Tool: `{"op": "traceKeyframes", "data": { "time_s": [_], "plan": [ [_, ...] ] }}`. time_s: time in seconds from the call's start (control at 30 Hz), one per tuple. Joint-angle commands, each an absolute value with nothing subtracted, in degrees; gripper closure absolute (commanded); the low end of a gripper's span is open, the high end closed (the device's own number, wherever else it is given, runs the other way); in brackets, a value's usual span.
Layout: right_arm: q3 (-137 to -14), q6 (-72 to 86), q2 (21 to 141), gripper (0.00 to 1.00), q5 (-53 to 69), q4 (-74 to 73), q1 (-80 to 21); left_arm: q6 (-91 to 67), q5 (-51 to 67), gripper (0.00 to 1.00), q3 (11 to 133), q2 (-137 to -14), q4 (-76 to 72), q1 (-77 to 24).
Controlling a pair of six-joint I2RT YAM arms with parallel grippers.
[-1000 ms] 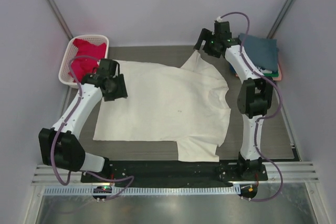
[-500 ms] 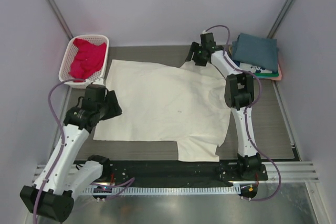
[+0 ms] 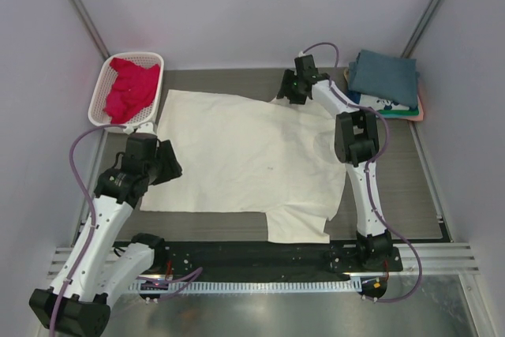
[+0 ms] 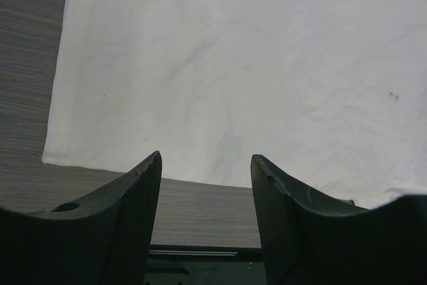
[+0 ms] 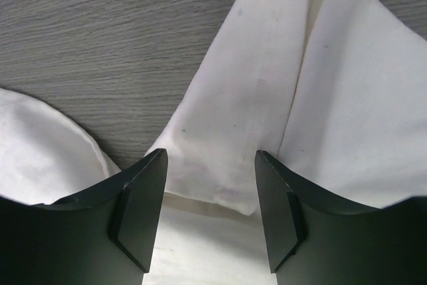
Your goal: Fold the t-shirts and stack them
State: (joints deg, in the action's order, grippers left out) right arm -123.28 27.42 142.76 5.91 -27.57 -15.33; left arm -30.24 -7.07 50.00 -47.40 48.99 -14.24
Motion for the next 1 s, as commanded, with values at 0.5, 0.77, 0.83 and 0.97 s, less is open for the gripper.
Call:
{"op": "traceKeyframes", "data": {
  "time_s": [0.5, 0.77, 0.83, 0.97],
  "plan": [
    [-118.21, 24.43, 137.54, 0.43, -5.89, -28.56, -16.00, -30.41, -7.47, 0.43, 49.75, -46.41, 45.88, -14.41],
    [-120.06, 23.64, 142.38, 0.77, -5.89, -28.92, -17.40, -30.32, -7.38, 0.43, 49.75, -46.76, 45.79, -14.41],
    [-120.58, 23.64, 143.26, 0.89, -5.63, -28.92, -17.49, -30.24, -7.38, 0.43, 49.75, -47.02, 45.70, -14.41],
    [-121.38, 23.56, 143.44, 0.99, -5.62, -29.00, -17.49, -30.23, -7.30, 0.43, 49.83, -47.55, 45.79, -14.33]
  ]
}}
